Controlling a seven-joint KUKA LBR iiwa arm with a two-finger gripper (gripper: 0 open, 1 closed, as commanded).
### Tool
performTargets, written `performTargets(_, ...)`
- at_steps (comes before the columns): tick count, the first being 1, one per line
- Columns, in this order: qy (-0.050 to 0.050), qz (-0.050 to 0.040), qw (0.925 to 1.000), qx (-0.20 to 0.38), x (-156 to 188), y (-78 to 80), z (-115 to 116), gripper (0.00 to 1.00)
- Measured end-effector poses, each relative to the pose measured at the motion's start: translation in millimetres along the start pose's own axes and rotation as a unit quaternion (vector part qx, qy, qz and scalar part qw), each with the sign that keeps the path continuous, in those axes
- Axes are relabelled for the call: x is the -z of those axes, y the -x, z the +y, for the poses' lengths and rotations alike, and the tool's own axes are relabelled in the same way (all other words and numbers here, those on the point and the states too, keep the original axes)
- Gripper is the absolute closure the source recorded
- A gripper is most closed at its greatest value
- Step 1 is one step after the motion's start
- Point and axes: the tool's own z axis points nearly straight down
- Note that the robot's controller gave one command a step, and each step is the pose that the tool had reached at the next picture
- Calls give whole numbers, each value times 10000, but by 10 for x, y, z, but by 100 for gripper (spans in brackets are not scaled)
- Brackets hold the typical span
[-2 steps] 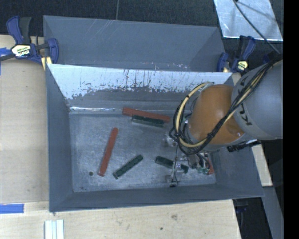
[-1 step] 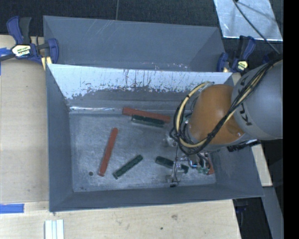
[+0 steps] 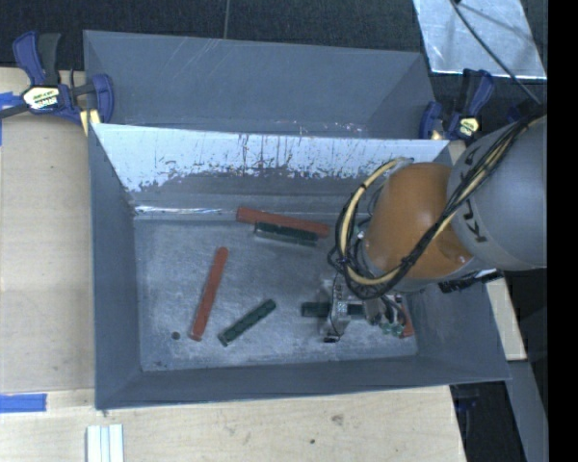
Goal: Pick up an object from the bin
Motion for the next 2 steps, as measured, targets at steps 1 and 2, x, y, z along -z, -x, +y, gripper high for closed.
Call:
performTargets(1,2,-42,10000,16,728,25,-3,100)
performTargets(2,0,-20,10000,29,848,37,-4,100)
